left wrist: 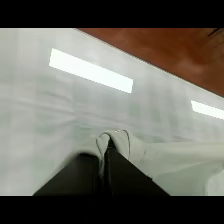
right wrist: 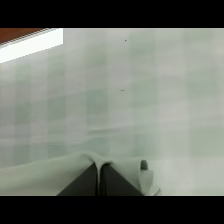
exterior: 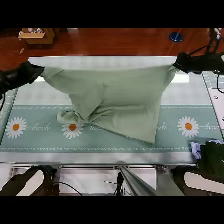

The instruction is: Fold the shirts.

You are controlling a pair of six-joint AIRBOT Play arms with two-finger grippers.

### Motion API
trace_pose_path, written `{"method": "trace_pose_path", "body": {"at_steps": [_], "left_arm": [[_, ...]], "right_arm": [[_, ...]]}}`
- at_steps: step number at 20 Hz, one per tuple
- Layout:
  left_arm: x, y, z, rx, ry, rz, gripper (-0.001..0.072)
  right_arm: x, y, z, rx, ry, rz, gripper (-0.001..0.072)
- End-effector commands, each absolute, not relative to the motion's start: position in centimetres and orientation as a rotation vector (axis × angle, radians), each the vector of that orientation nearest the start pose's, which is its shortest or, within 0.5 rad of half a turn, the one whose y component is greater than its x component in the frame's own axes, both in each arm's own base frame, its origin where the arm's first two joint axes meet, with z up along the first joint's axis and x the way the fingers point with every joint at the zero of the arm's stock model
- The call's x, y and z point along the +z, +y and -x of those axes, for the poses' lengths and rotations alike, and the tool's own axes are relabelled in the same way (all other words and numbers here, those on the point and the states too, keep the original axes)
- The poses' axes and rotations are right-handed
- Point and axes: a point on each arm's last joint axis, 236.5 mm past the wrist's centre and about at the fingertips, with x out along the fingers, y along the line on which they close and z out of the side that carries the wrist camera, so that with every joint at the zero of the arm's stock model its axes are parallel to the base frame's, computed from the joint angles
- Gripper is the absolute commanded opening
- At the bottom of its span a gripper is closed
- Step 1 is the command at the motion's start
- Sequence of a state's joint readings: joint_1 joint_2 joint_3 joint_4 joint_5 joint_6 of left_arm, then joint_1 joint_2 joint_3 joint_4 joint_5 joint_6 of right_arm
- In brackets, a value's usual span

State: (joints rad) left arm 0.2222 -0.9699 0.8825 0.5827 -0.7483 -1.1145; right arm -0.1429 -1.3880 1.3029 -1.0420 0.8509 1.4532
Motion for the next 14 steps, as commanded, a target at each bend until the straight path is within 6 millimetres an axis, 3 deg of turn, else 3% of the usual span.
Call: {"method": "trace_pose_path", "body": {"at_steps": [1, 4, 7, 8, 9, 11, 12, 14], "left_arm": [[9.9, -6.5, -44.5, -0.269, 0.595, 0.508, 0.0041], [5.2, -9.5, -45.0, -0.316, 0.701, 0.468, 0.0041], [1.1, -9.4, -45.5, -0.297, 0.781, 0.473, 0.0044], [0.4, -9.3, -45.5, -0.293, 0.797, 0.478, 0.0071], [0.4, -9.3, -45.5, -0.293, 0.799, 0.481, 0.0151], [2.1, -9.0, -45.8, -0.314, 0.780, 0.487, 0.0420], [3.6, -8.6, -46.0, -0.336, 0.769, 0.492, 0.0496], [6.9, -6.6, -45.7, -0.391, 0.770, 0.469, 0.0533]], "right_arm": [[3.2, 1.7, -50.3, 0.099, 0.925, -0.479, 0.0017], [1.1, 1.9, -50.0, 0.100, 0.984, -0.488, 0.0017], [-0.7, 2.5, -48.9, 0.116, 1.064, -0.496, 0.0022], [-1.0, 2.7, -48.5, 0.122, 1.084, -0.497, 0.0081], [-0.9, 2.8, -48.4, 0.127, 1.088, -0.500, 0.0186], [0.5, 2.6, -48.3, 0.139, 1.068, -0.503, 0.0381], [2.0, 2.3, -47.9, 0.154, 1.060, -0.487, 0.0431], [5.0, 1.1, -45.2, 0.211, 1.099, -0.395, 0.0442]]}}
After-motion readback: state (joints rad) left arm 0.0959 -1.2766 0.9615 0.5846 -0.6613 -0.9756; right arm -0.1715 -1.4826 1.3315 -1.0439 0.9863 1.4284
